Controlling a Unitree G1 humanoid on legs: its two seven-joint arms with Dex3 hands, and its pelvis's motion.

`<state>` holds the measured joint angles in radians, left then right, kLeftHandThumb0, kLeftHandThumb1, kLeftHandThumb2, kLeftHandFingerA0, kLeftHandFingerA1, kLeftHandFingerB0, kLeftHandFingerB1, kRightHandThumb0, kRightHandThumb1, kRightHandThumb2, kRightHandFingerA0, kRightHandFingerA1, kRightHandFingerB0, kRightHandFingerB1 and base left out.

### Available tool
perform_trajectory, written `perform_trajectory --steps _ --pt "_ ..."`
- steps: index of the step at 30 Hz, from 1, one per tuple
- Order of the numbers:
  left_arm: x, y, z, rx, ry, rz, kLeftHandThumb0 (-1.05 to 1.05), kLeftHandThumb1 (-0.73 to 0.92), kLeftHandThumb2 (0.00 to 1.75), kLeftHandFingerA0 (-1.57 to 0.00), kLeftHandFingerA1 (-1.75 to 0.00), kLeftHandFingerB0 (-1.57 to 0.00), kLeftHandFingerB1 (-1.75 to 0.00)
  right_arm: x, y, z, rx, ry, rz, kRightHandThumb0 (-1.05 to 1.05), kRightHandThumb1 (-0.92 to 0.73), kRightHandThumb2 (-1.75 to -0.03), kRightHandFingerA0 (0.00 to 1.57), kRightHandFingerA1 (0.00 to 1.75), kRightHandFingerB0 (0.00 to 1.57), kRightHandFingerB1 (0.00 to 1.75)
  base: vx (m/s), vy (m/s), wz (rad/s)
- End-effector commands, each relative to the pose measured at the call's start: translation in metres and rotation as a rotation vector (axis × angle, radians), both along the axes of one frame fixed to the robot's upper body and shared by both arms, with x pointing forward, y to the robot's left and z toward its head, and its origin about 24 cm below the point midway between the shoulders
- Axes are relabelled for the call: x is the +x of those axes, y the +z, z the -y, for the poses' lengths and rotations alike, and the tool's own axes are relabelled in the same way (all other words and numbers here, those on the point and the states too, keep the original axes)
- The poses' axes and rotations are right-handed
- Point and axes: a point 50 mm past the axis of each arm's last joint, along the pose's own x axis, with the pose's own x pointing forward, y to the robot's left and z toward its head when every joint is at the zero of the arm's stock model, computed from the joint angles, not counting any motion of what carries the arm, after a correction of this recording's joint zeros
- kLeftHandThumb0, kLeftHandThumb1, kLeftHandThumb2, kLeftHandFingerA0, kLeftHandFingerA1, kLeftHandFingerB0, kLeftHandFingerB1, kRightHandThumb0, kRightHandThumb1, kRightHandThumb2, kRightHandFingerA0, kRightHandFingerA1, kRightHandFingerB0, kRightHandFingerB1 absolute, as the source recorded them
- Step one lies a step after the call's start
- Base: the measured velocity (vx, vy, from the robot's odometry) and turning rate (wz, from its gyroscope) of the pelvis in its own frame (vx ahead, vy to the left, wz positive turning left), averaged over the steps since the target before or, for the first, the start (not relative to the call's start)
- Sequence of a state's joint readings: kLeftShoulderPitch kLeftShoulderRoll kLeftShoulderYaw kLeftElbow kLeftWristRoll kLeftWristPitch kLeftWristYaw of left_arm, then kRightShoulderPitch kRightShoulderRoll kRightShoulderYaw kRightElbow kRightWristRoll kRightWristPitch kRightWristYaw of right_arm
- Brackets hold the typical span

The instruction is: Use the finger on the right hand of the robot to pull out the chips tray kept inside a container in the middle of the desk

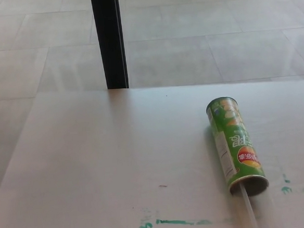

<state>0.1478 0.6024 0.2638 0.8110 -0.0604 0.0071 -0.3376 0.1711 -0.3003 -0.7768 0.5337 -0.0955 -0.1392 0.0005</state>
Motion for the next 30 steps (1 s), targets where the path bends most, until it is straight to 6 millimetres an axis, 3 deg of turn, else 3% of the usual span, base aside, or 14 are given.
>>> perform_trajectory --steps 1,2,3,4,22,30 --pt "0.000 0.006 -0.004 0.025 -0.003 0.011 -0.29 0.45 0.90 -0.61 -0.75 -0.52 -0.68 -0.016 -0.033 0.000 0.235 -0.186 0.115 -0.11 -0.37 -0.90 0.83 1.00 0.07 0.54 0.00 0.000 0.00" --pt "0.000 0.004 -0.005 0.030 0.005 0.006 -0.27 0.44 0.90 -0.62 -0.76 -0.52 -0.68 -0.015 -0.035 -0.002 0.233 -0.181 0.088 -0.12 -0.56 -0.59 0.72 1.13 0.11 0.51 0.00 0.000 0.00" --pt "-0.001 0.003 -0.005 0.026 0.009 0.006 -0.27 0.44 0.90 -0.62 -0.76 -0.52 -0.68 -0.015 -0.036 -0.002 0.231 -0.175 0.075 -0.12 -0.56 -0.59 0.72 1.13 0.11 0.51 0.00 0.000 0.00" --pt "0.000 0.002 -0.005 0.029 0.017 0.002 -0.24 0.63 0.59 -0.66 -0.73 -0.59 -0.61 -0.015 -0.037 -0.002 0.237 -0.163 0.071 -0.16 -0.54 -0.62 0.78 1.15 0.10 0.50 0.00 0.000 0.00" --pt "-0.001 0.000 -0.003 0.016 0.021 -0.001 -0.24 0.62 0.59 -0.67 -0.74 -0.59 -0.61 -0.014 -0.046 -0.004 0.244 -0.160 0.016 -0.18 -0.58 -0.57 0.80 1.02 0.20 0.48 0.00 0.000 0.00" --pt "-0.001 0.000 -0.001 0.002 0.010 0.010 -0.21 0.61 0.62 -0.59 -0.71 -0.55 -0.62 -0.006 -0.045 -0.008 0.259 -0.131 0.054 -0.18 -0.58 -0.57 0.84 1.06 0.27 0.48 0.00 0.000 0.00"
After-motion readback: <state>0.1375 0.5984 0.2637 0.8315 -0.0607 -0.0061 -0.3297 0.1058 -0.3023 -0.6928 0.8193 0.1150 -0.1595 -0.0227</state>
